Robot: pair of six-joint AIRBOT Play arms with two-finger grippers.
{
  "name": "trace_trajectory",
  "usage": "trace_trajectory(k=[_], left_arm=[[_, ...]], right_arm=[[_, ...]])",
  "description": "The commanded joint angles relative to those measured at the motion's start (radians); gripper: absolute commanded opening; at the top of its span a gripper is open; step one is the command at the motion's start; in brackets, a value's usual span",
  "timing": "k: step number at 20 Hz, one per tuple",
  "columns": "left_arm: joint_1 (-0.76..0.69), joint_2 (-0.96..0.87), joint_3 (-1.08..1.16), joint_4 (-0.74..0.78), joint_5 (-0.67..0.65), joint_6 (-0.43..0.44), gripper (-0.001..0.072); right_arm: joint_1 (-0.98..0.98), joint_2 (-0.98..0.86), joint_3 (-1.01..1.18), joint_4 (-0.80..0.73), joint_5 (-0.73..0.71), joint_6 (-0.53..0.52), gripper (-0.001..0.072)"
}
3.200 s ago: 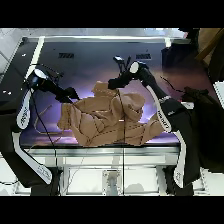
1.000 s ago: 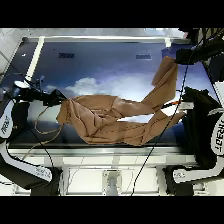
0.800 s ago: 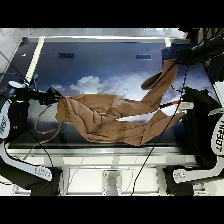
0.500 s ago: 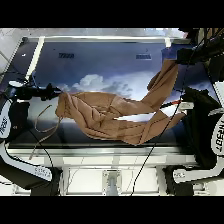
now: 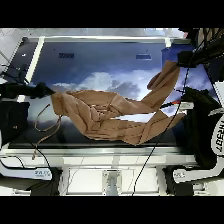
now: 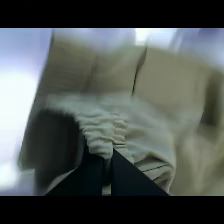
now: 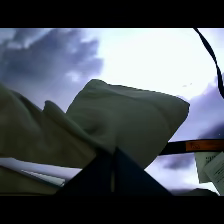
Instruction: Fold the clothes and pants, and hang the long-sleeved shirts on hangers.
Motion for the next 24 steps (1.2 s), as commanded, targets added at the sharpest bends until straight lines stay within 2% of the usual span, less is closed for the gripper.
trace_trajectory(k=[1, 3, 7, 9, 12, 14, 15, 16, 17, 19, 21, 22, 23, 24], left_arm=[[0.042, 0.153, -0.079, 0.320, -0.278, 0.085, 0.0021], [0.062, 0.257, -0.222, 0.340, -0.267, 0.119, 0.0021], [0.116, 0.428, -0.536, 0.471, -0.122, 0.080, 0.0021], [0.149, 0.467, -0.629, 0.567, -0.030, 0.002, 0.0022], [0.184, 0.473, -0.644, 0.650, 0.131, -0.169, 0.0023], [0.190, 0.473, -0.639, 0.645, 0.241, -0.282, 0.0024], [0.190, 0.473, -0.630, 0.629, 0.290, -0.316, 0.0149], [0.190, 0.473, -0.612, 0.584, 0.333, -0.328, 0.0554], [0.190, 0.473, -0.587, 0.522, 0.370, -0.328, 0.0705], [0.189, 0.473, -0.512, 0.389, 0.435, -0.307, 0.0720], [0.189, 0.465, -0.430, 0.193, 0.503, -0.221, 0.0718], [0.189, 0.437, -0.371, 0.089, 0.483, -0.182, 0.0713], [0.182, 0.386, -0.303, 0.026, 0.422, -0.160, 0.0708], [0.163, 0.309, -0.214, 0.006, 0.326, -0.143, 0.0708]], right_arm=[[0.000, 0.014, 0.000, -0.084, 0.091, 0.042, 0.0015], [-0.003, 0.050, 0.000, -0.181, 0.093, 0.068, 0.0015], [-0.084, 0.087, -0.055, -0.202, 0.134, 0.143, 0.0015], [-0.120, 0.086, -0.167, -0.202, 0.089, 0.204, 0.0015], [-0.132, 0.071, -0.381, -0.200, -0.151, 0.289, 0.0015], [-0.128, 0.027, -0.443, -0.115, -0.280, 0.336, 0.0015], [-0.121, -0.002, -0.444, -0.065, -0.310, 0.336, 0.0015], [-0.111, -0.024, -0.444, -0.039, -0.330, 0.336, 0.0015], [-0.100, -0.040, -0.444, -0.037, -0.339, 0.336, 0.0015], [-0.086, -0.053, -0.444, -0.044, -0.340, 0.333, 0.0015], [-0.087, -0.051, -0.441, -0.046, -0.337, 0.324, 0.0017], [-0.087, -0.051, -0.435, -0.046, -0.332, 0.321, 0.0029], [-0.087, -0.051, -0.425, -0.046, -0.325, 0.298, 0.0149], [-0.088, -0.051, -0.406, -0.050, -0.315, 0.287, 0.0360]])
